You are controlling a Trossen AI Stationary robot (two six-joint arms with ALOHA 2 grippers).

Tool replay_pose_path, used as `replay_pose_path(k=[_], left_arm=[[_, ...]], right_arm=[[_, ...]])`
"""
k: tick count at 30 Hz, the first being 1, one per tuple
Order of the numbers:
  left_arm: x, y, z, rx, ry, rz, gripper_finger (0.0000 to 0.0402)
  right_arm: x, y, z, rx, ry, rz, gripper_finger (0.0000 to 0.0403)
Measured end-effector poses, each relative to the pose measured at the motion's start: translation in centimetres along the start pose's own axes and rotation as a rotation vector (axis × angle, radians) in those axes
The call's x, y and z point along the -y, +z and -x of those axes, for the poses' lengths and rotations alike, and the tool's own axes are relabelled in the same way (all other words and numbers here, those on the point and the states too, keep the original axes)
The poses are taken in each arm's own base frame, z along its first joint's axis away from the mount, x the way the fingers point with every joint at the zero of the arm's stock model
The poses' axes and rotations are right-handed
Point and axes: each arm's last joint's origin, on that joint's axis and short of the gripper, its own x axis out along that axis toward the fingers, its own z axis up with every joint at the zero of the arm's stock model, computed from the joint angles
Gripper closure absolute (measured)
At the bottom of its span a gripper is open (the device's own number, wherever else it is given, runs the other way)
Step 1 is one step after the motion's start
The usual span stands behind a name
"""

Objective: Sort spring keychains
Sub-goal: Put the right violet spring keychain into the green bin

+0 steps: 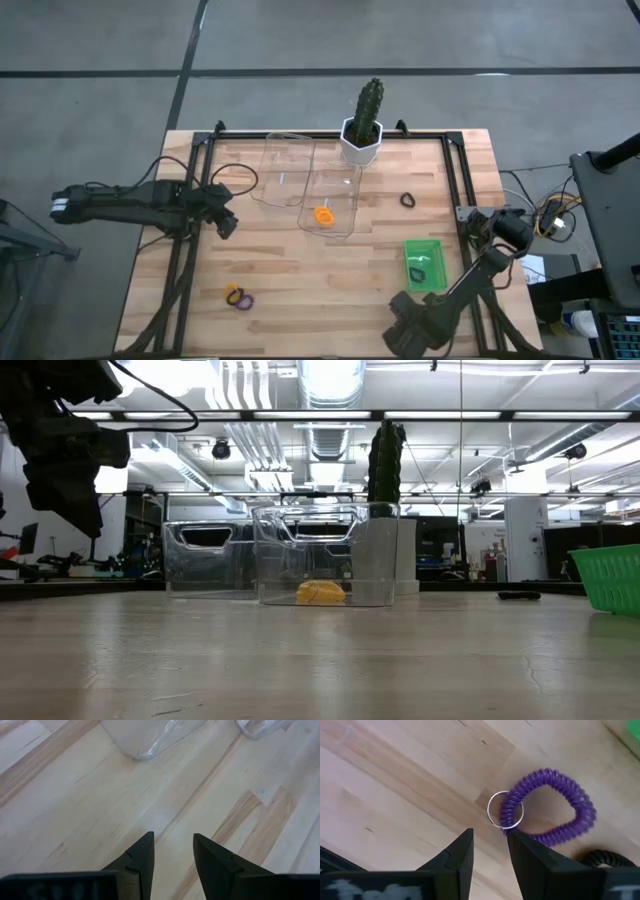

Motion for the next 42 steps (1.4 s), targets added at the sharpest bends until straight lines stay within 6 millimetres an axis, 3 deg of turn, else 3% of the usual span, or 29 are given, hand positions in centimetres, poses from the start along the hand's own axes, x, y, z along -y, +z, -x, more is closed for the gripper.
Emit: replay_pose_path(k=[9,19,26,36,42], left_arm=[[0.0,0.0,0.0,-0.001,0.0,0.0,0.0274],[0.0,0.0,0.0,-0.003,-0.003,0.0,0.0274],[0.0,0.0,0.0,-0.003,-0.003,0.0,0.0274],[0.0,0.0,0.0,-0.004,-0.004,0.001,0.0274],[0.0,0.0,0.0,-0.004,-0.004,0.004,0.0274]], right_arm=[[-0.1,0.0,-0.4,-0.039,-0.014,0.017,0.0304],[0.5,0.3,2.0,-0.006,0.04,0.071,0.0312],[0.3,0.4,1.3,0.001,0.021,0.096,0.0283],[0.3,0.7,0.7,0.006,-0.003,0.096,0.0212],[0.2,0.9,0.6,0.007,-0.009,0.109,0.02]])
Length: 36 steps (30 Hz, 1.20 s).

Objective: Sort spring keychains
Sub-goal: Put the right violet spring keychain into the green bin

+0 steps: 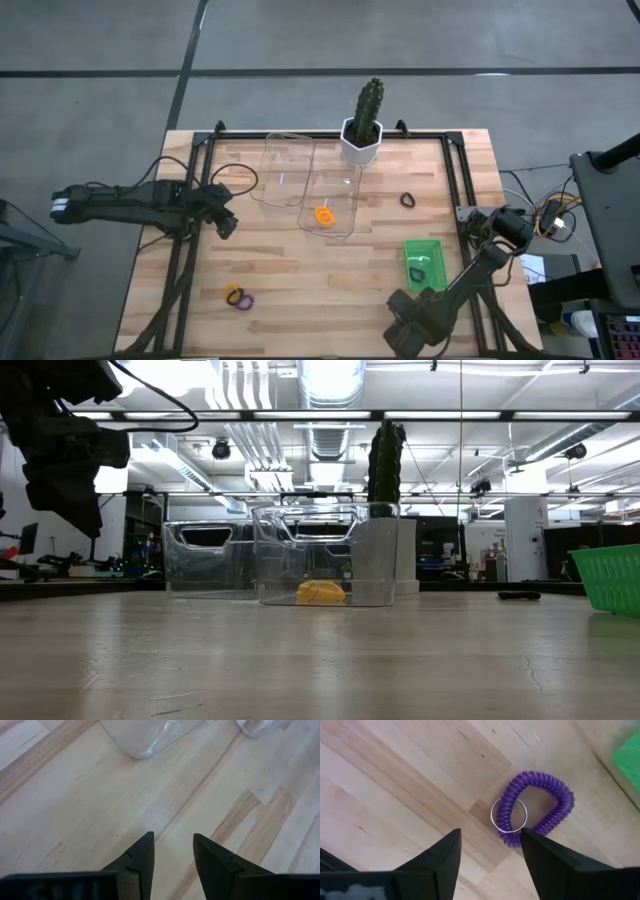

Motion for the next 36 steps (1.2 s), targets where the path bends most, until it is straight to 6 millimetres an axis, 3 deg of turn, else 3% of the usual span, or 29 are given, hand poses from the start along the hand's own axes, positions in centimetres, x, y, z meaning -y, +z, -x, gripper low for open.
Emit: replay_pose_path(k=[21,32,36], left_arm=[[0.0,0.0,0.0,0.0,0.001,0.004,0.0274],[0.0,0.0,0.0,0.001,0.001,-0.002,0.0274],[0.0,0.0,0.0,0.001,0.001,-0.002,0.0274]], right_arm=[[0.9,1.2,-1.5,-0.004,-0.011,-0.012,0.0209],[0.8,1.1,-1.6,-0.015,-0.013,-0.089,0.034],[0.0,1.1,-0.7,-0.019,0.013,-0.095,0.0385]])
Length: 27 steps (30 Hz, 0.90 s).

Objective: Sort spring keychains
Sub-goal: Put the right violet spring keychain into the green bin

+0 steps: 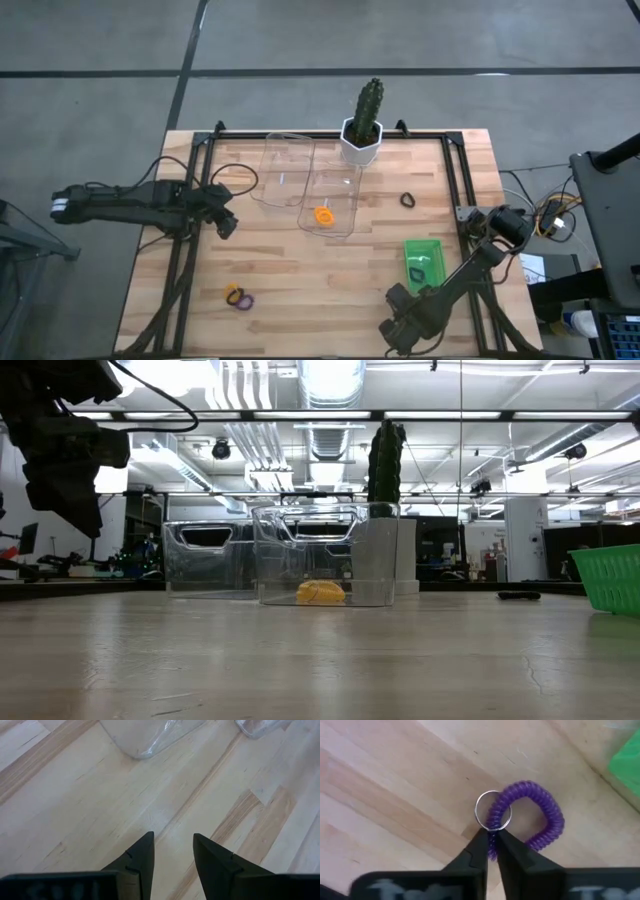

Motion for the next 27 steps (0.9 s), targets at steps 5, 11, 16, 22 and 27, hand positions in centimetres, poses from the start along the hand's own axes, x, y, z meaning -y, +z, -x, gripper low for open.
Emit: replay_pose_path(k=[5,11,16,22,27], left_arm=[[0.0,0.0,0.0,0.0,0.0,0.0,0.0274],[0.0,0.0,0.0,0.0,0.0,-0.002,0.0274],[0.0,0.0,0.0,0.002,-0.001,-0.003,0.0274],[0.0,0.0,0.0,0.002,-0.001,-0.006,0.0274],[0.0,0.0,0.0,0.003,-0.002,-0.007,0.0274]], right_arm=[[-1.9,0.0,4.8,0.122,0.181,0.056,0.0389],[-0.8,0.6,11.2,0.349,0.183,0.063,0.039],[1.7,1.1,15.2,0.352,-0.004,0.071,0.039],[3.7,1.5,17.4,0.32,-0.046,0.108,0.039],[4.4,1.6,16.6,0.325,-0.082,0.076,0.039]])
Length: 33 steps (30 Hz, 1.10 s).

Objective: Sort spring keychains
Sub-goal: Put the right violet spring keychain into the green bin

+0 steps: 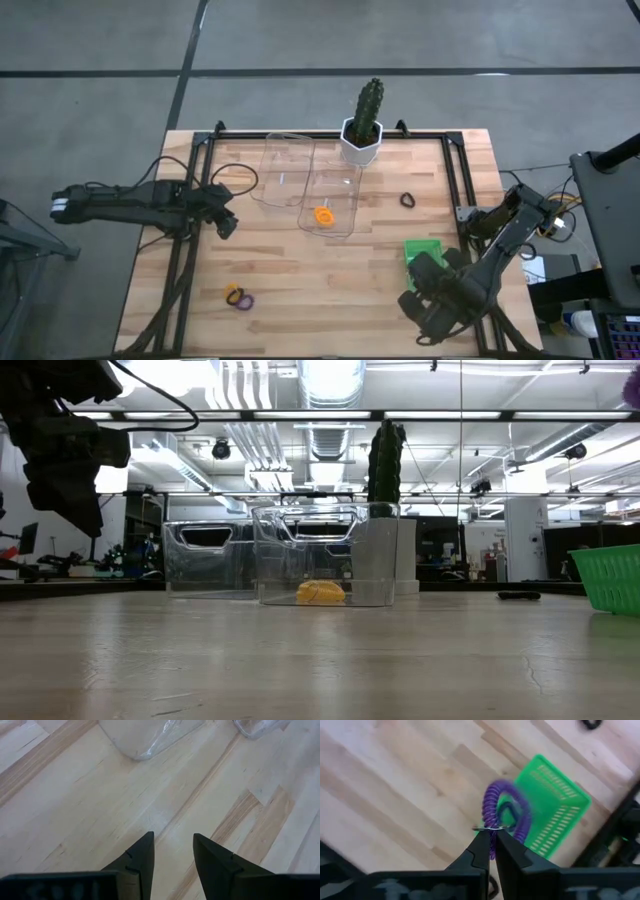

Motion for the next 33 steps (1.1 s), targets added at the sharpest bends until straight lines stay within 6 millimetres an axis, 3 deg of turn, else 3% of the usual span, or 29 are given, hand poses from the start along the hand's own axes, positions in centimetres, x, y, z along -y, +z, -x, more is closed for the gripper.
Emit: replay_pose_path(k=[4,7,15,22,28,33], left_arm=[[0.0,0.0,0.0,0.0,0.0,-0.005,0.0274],[0.0,0.0,0.0,0.0,0.0,-0.006,0.0274],[0.0,0.0,0.0,0.002,0.002,-0.006,0.0274],[0.0,0.1,0.0,0.011,0.006,-0.007,0.0274],[0.0,0.1,0.0,0.018,0.008,-0.006,0.0274],[0.1,0.2,0.0,0.029,0.005,-0.005,0.0274]], right_arm=[[0.1,-0.4,-0.2,0.015,0.003,0.005,0.039],[0.0,-0.7,0.6,0.101,0.107,0.014,0.039],[1.2,-1.5,6.5,0.558,0.578,0.089,0.0391],[2.5,-3.3,10.4,0.823,0.722,0.183,0.039],[3.1,-4.6,11.2,0.911,0.732,0.204,0.039],[3.5,-4.4,10.5,0.892,0.714,0.168,0.039]])
